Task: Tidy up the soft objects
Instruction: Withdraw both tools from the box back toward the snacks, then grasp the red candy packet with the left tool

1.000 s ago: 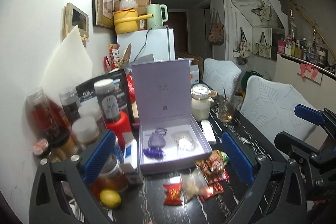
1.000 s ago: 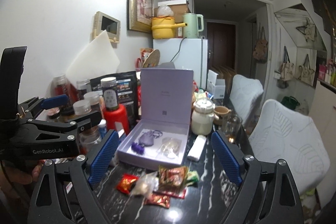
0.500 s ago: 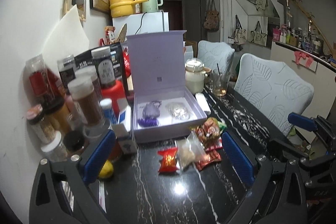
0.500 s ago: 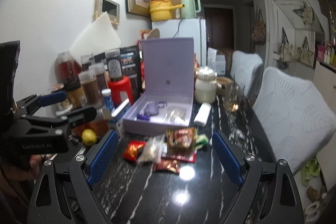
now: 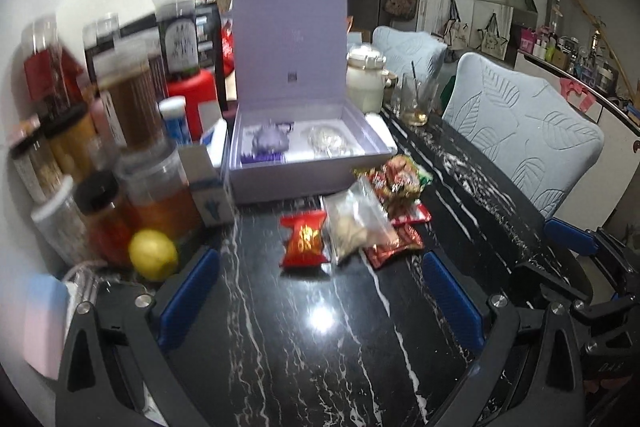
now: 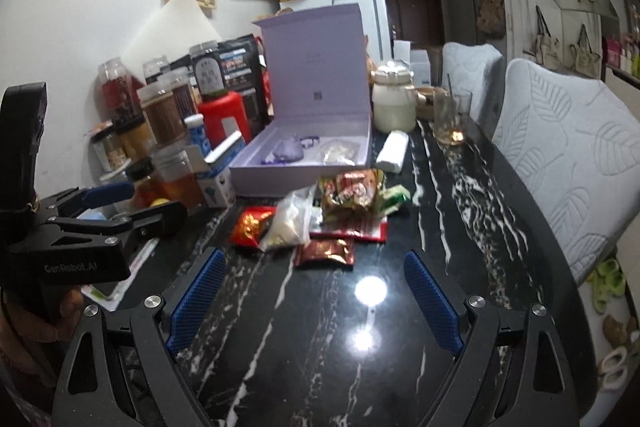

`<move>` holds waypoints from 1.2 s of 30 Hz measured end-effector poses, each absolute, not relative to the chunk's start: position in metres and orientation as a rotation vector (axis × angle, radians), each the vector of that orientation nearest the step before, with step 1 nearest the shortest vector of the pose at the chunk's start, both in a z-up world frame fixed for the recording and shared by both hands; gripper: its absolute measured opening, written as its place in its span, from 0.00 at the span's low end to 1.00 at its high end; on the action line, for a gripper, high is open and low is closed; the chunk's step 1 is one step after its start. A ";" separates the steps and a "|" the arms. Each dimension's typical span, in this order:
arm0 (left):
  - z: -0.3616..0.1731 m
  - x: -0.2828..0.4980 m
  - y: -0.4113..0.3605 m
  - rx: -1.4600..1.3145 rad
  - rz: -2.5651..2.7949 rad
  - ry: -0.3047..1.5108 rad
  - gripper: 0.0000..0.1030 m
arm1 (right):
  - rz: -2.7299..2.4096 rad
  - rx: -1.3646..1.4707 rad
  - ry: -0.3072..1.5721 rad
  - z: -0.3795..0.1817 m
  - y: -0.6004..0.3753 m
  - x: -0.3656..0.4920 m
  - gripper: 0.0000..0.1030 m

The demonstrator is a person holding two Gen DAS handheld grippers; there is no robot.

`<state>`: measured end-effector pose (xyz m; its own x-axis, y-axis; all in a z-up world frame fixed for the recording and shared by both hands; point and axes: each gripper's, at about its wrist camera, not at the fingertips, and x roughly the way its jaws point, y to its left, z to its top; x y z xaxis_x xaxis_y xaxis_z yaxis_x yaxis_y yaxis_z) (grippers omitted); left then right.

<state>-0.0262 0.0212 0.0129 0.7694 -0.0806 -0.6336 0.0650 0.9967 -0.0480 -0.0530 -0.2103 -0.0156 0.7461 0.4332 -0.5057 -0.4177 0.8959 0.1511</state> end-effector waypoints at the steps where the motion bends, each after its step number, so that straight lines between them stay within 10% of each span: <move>1: 0.008 -0.024 0.023 -0.036 -0.079 0.697 1.00 | 0.461 0.026 0.565 -0.019 -0.210 -0.052 0.89; 27: -0.068 0.081 0.052 -0.087 -0.028 0.859 0.99 | 0.492 0.015 0.749 -0.079 -0.190 0.035 0.89; 36: -0.088 0.108 0.048 -0.119 -0.064 0.945 0.81 | 0.512 0.022 0.792 -0.090 -0.184 0.063 0.89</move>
<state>0.1080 0.0484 -0.0884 0.5845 -0.1064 -0.8044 0.0026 0.9916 -0.1293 0.0635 -0.1839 -0.0897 0.5871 0.4475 -0.6745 -0.4316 0.8780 0.2069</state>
